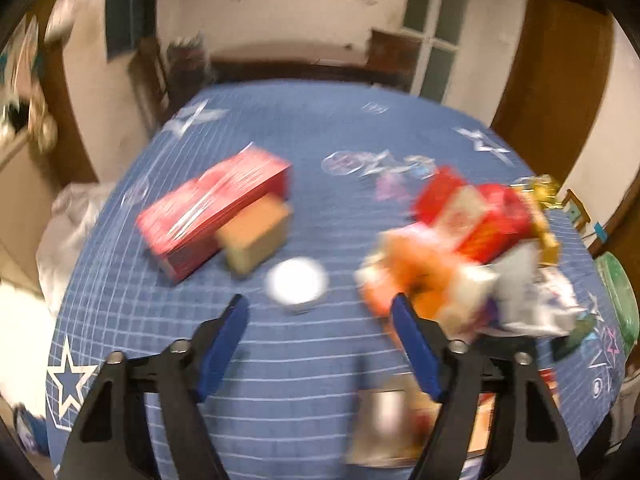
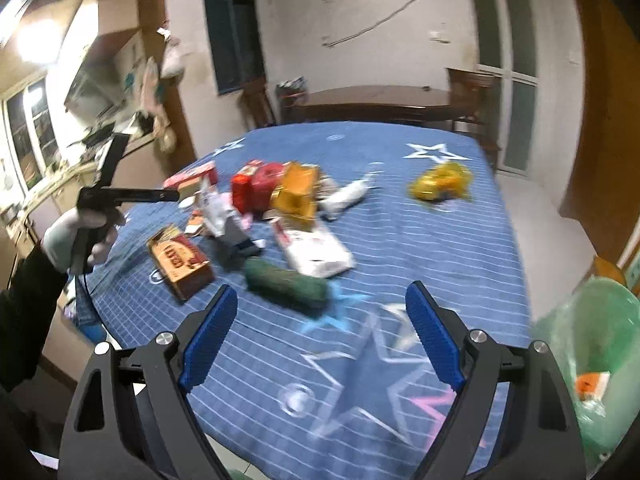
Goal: Collect trash
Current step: 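Grasp the white round lid with the left gripper while the right grasps the white-blue snack bag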
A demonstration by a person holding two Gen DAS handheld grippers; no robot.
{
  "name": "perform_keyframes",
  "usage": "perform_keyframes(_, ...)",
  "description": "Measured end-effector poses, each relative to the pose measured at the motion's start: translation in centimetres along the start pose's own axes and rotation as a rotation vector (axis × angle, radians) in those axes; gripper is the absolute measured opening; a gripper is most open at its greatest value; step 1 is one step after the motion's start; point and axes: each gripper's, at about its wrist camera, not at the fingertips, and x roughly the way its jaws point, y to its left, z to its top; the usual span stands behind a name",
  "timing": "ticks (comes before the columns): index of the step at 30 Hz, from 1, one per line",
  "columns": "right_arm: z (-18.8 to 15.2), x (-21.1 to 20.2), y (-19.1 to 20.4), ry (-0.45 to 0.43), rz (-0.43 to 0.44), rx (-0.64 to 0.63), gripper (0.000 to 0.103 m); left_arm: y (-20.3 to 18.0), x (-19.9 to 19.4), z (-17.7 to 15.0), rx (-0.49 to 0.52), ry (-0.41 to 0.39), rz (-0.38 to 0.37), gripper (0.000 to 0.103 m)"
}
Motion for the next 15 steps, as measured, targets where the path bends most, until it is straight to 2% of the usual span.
perform_keyframes(2, 0.3, 1.3, 1.3, 0.022, 0.021, -0.018, 0.083, 1.8, 1.3, 0.0, 0.004, 0.031, -0.035, 0.067)
perform_keyframes(5, 0.8, 2.9, 3.2, 0.049, 0.048, -0.049, 0.083, 1.9, 2.5, 0.3, 0.038, 0.052, -0.06, 0.066)
perform_keyframes(10, 2.2, 5.5, 5.8, 0.079, 0.088, -0.09, 0.083, 1.5, 4.2, 1.7, 0.072, 0.05, -0.043, 0.064)
perform_keyframes(15, 4.2, 8.7, 7.6, 0.112, 0.121, -0.155, 0.073, 0.5, 4.8, 2.4, 0.094, 0.027, -0.032, 0.059)
